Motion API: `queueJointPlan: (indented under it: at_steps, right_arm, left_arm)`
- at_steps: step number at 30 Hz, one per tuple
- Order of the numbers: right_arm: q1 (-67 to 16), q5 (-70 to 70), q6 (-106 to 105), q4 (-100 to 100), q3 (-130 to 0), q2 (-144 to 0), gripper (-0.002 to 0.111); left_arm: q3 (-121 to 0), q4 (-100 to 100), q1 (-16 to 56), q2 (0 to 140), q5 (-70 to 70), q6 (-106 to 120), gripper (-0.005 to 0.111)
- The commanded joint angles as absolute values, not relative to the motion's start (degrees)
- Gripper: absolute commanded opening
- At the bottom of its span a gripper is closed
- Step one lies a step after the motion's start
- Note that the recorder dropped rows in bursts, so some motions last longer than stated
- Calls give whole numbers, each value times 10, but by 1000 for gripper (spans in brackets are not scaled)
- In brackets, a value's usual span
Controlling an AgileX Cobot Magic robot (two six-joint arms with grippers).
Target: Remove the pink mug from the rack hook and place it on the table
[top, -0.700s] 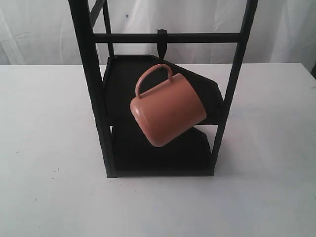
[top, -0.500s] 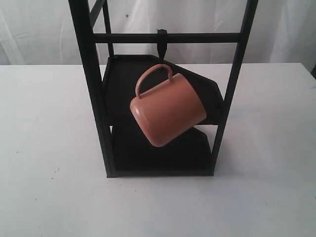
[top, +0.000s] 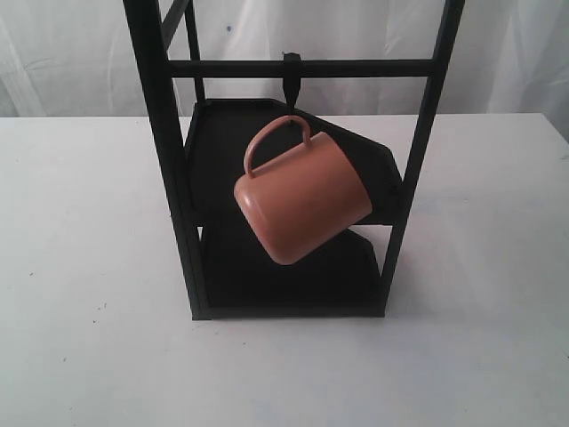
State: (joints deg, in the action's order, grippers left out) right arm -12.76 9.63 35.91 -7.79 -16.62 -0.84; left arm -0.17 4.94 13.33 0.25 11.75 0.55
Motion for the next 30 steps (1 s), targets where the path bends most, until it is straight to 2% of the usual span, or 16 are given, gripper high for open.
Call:
queueJointPlan:
  at_steps: [1, 6, 11, 13, 15, 19, 21, 27, 30]
  right_arm:
    - [-189, 231, 181, -141, -257, -58, 0]
    - [-257, 451, -106, -286, -361, -211, 0]
    - [-264, 484, -256, -346, -405, -338, 2]
    - [-264, 481, -298, -365, -426, -383, 10]
    - [-264, 481, -327, -369, -446, -429, 23]
    - [-264, 457, -393, -381, -470, -511, 60]
    - [-264, 440, -432, -406, -476, -538, 70]
    - [-264, 433, -594, -543, -476, -574, 71]
    - [-264, 421, -637, -543, -476, -576, 71]
  left_arm:
    - [0, 50, 133, 0, 116, 0, 0]
    - [0, 50, 133, 0, 116, 0, 0]
    - [0, 50, 133, 0, 116, 0, 0]
    - [0, 50, 133, 0, 116, 0, 0]
    - [0, 50, 133, 0, 116, 0, 0]
    - [0, 50, 133, 0, 116, 0, 0]
    - [0, 50, 133, 0, 116, 0, 0]
    - [0, 50, 133, 0, 116, 0, 0]
    - [0, 50, 133, 0, 116, 0, 0]
